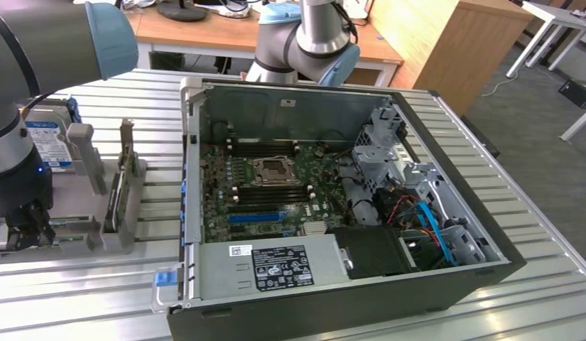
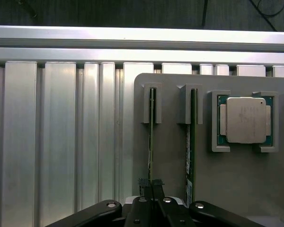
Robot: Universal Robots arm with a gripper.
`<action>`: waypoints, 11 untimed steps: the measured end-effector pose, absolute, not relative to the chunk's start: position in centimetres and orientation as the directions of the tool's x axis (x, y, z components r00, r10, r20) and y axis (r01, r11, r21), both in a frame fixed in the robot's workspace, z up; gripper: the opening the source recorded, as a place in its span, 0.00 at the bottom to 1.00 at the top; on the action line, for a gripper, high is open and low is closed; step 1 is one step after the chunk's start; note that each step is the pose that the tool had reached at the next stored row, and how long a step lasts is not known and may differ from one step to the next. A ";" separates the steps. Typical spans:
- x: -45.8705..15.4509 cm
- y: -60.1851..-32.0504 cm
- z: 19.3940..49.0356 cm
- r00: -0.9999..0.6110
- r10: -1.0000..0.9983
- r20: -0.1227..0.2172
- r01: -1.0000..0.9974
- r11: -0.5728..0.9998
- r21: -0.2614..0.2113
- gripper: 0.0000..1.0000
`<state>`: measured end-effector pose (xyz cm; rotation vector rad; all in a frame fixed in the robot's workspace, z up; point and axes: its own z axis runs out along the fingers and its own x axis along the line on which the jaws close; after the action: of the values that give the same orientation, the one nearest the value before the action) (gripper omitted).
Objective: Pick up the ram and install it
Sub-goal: 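Pick up the ram and move it above insertion slot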
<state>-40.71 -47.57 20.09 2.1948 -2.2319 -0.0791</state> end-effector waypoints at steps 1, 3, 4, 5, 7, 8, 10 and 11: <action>-40.7 -47.6 20.1 -0.017 -0.999 -0.028 -0.999 0.016 0.043 0.12; -40.7 -47.6 20.1 -0.017 -0.999 -0.028 -0.999 0.016 0.043 0.12; -40.7 -47.6 20.1 -0.017 -0.999 -0.028 -0.999 0.016 0.043 0.12; -40.7 -47.6 20.1 -0.017 -0.999 -0.028 -0.999 0.016 0.043 0.12; -40.7 -47.6 20.2 -0.017 -0.999 -0.028 -0.999 0.016 0.043 0.12; -40.7 -47.6 20.3 -0.017 -0.999 -0.028 -0.999 0.016 0.043 0.12; -40.7 -47.6 20.6 -0.017 -0.999 -0.028 -0.999 0.016 0.043 0.12; -40.7 -47.6 20.8 -0.017 -0.999 -0.028 -0.999 0.016 0.043 0.12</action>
<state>-40.71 -47.57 20.82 2.1947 -2.2319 -0.0791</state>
